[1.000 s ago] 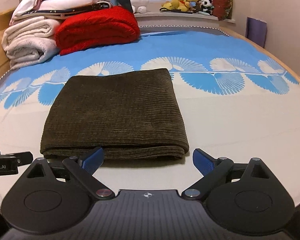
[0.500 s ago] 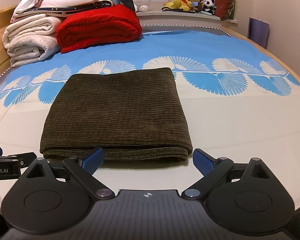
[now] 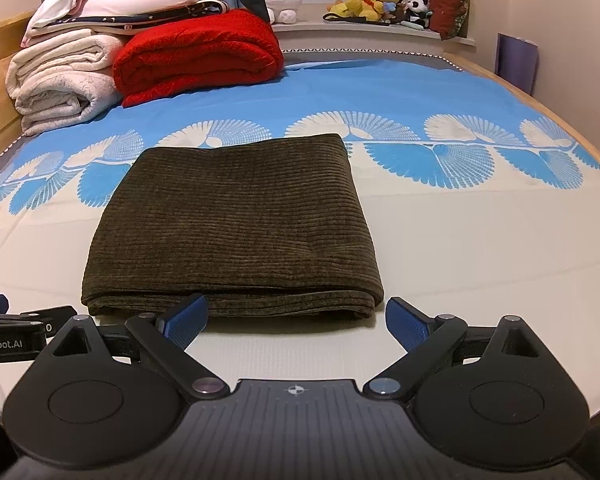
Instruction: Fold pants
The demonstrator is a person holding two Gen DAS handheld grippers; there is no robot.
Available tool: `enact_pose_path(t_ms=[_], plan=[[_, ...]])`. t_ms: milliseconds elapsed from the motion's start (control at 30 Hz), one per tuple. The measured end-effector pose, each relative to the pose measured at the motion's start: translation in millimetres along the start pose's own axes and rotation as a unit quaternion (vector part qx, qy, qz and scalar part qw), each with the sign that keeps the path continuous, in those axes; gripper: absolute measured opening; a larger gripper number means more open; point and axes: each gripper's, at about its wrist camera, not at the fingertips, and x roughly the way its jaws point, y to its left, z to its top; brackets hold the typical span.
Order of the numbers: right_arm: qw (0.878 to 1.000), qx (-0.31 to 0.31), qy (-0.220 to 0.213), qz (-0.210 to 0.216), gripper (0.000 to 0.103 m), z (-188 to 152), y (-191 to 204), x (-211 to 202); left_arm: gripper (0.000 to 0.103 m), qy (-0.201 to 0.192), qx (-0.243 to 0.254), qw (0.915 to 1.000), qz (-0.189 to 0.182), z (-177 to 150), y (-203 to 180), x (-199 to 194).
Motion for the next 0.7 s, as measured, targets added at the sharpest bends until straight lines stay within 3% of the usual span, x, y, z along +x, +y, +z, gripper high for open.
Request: enact_pose_path(t_ms=[700], plan=[[1.0, -0.002, 0.002, 0.0, 0.096, 0.3, 3.1, 1.2, 0.103, -0.001, 0.0, 1.0, -0.003, 0.8, 1.2, -0.4]])
